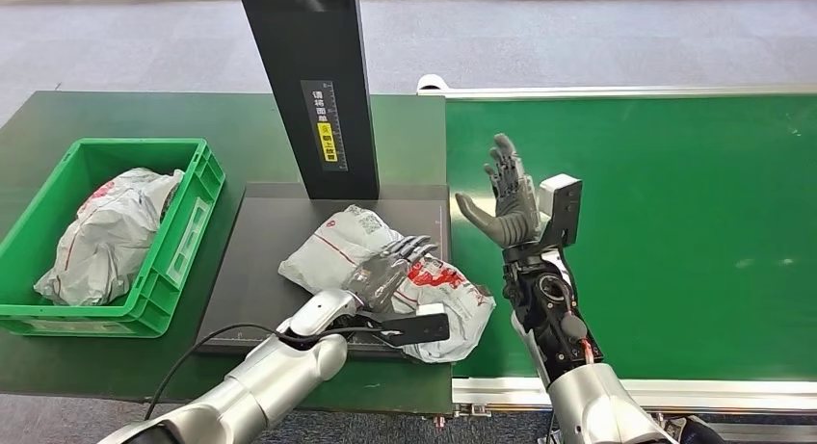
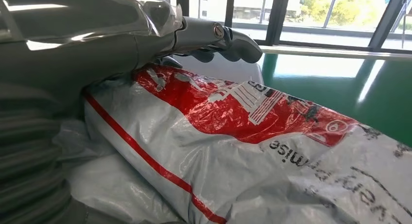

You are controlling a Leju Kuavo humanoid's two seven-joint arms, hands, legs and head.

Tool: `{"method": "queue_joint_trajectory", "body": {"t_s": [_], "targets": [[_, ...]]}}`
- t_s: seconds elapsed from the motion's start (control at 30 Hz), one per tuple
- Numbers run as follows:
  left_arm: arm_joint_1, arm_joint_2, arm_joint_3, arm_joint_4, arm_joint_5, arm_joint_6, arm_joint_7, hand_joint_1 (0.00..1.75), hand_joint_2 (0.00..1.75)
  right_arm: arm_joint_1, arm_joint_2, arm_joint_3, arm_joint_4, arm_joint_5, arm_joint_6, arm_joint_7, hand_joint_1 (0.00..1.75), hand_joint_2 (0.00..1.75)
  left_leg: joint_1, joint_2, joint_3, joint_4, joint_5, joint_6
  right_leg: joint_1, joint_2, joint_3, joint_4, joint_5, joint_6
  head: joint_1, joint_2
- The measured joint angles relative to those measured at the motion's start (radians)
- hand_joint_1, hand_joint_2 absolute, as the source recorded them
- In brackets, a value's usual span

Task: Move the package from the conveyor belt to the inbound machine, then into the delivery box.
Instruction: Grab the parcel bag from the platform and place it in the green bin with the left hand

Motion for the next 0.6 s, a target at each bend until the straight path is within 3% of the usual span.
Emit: {"method": "queue_joint_trajectory", "body": {"t_s": [0.17,0.3,0.4,0.6], "targets": [[-0.014,-0.011,0.002,0.031,-0.030,-0.001,0.008,0.05,1.75,-0.003,-0.002,0.038,0.044,0.058,0.067,0.039,0.00,1.75,0.000,0.000,0.008,0.000,0.000,0.001,0.000,0.000,0.008,0.000,0.000,0.000,0.000,0.000],[-0.015,-0.013,0.005,0.043,-0.033,0.004,-0.009,1.59,1.75,-0.014,-0.005,0.054,0.077,0.036,0.135,0.081,0.00,1.75,0.000,0.000,0.011,0.000,0.001,0.000,0.000,0.000,0.010,0.000,0.002,0.000,0.000,0.000],[-0.004,-0.012,0.014,0.047,-0.036,0.044,-0.047,1.75,1.75,-0.022,-0.005,0.055,0.111,-0.020,0.212,0.145,0.00,1.75,0.000,0.000,0.011,0.000,0.002,0.000,0.000,0.000,0.010,0.000,0.002,0.000,0.000,0.000],[0.052,0.004,0.069,0.018,-0.002,0.135,-0.118,1.75,1.75,-0.032,-0.012,0.053,0.164,-0.028,0.133,0.160,0.00,1.75,0.000,0.002,0.007,0.000,0.003,0.000,0.000,0.002,0.004,0.000,0.003,0.000,0.000,0.000]]}}
